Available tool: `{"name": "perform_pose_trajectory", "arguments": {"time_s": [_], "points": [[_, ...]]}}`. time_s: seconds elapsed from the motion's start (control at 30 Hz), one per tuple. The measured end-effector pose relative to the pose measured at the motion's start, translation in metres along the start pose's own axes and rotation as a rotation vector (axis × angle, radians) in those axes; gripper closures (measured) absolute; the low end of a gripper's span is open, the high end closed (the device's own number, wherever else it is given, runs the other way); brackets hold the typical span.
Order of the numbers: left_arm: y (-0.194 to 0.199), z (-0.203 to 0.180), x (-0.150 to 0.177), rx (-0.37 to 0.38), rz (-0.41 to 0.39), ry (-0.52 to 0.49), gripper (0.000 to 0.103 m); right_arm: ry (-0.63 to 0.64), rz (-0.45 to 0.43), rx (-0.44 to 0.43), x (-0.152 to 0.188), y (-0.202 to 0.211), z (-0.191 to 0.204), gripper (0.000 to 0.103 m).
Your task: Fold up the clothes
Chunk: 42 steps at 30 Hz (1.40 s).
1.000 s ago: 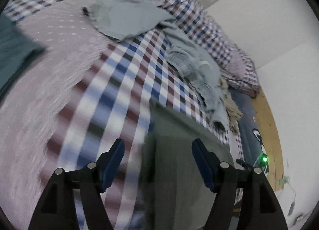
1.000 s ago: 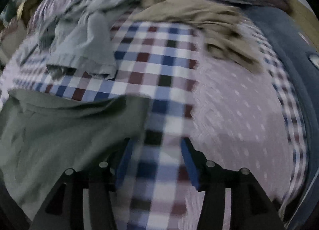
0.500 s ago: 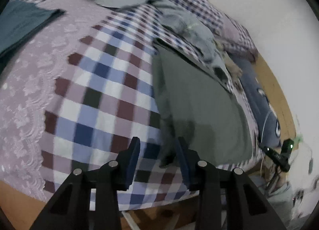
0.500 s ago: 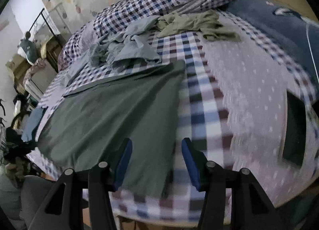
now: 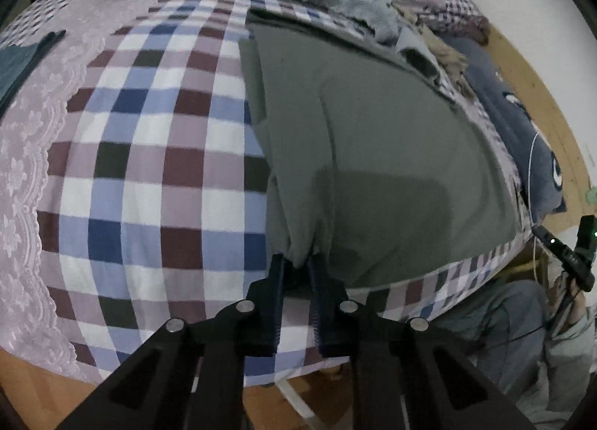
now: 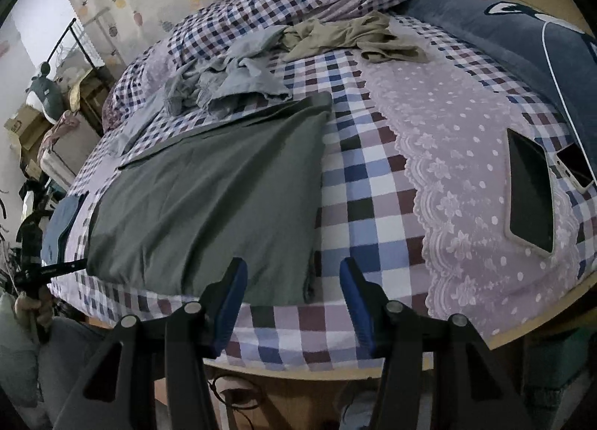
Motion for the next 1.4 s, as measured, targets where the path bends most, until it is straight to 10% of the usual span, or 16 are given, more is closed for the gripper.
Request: {"name": "perform_pose_trajectory", "arguments": {"time_s": [0.37, 0.67, 0.83, 1.03, 1.17, 1.3, 1.4], "points": [[0.018, 0.025, -0.001, -0.028, -0.062, 0.081, 0.103, 0.072, 0.041, -0.014, 0.014, -0.004, -0.005, 0.054], [0.011, 0.017, 0.004, -0.021, -0.018, 0.041, 0.083, 0.151, 0.173, -0.011, 0.020, -0.043, 0.004, 0.055], [0.022, 0.010, 0.000, -0.005, -0.101, 0.023, 0.103, 0.221, 0.202, 0.032, 0.024, -0.062, 0.014, 0.094], [0.046, 0.020, -0.004, 0.047, -0.222, 0.078, 0.103, 0.336, 0.190, 0.103, 0.022, -0.051, 0.017, 0.100], [0.027, 0.027, 0.002, -0.043, -0.111, 0.094, 0.103, 0.358, 0.193, 0.118, 0.014, -0.033, 0.007, 0.101], [0.011, 0.025, 0.008, -0.135, -0.010, 0.082, 0.103, 0.474, 0.332, 0.356, 0.029, -0.060, -0.015, 0.103], [0.015, 0.033, 0.011, -0.084, -0.023, 0.158, 0.099, 0.379, 0.316, 0.323, 0.026, -0.052, -0.035, 0.103]]}}
Point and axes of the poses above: each gripper's, at about its wrist camera, not at the fingertips, and y roughly against the way its jaws point, z to its left, x to its underside, the point moved 2 cm from there along -y, roughly the way its jaws point, and after that the axes turned 7 degrees about -z, right-handed, at the moved point
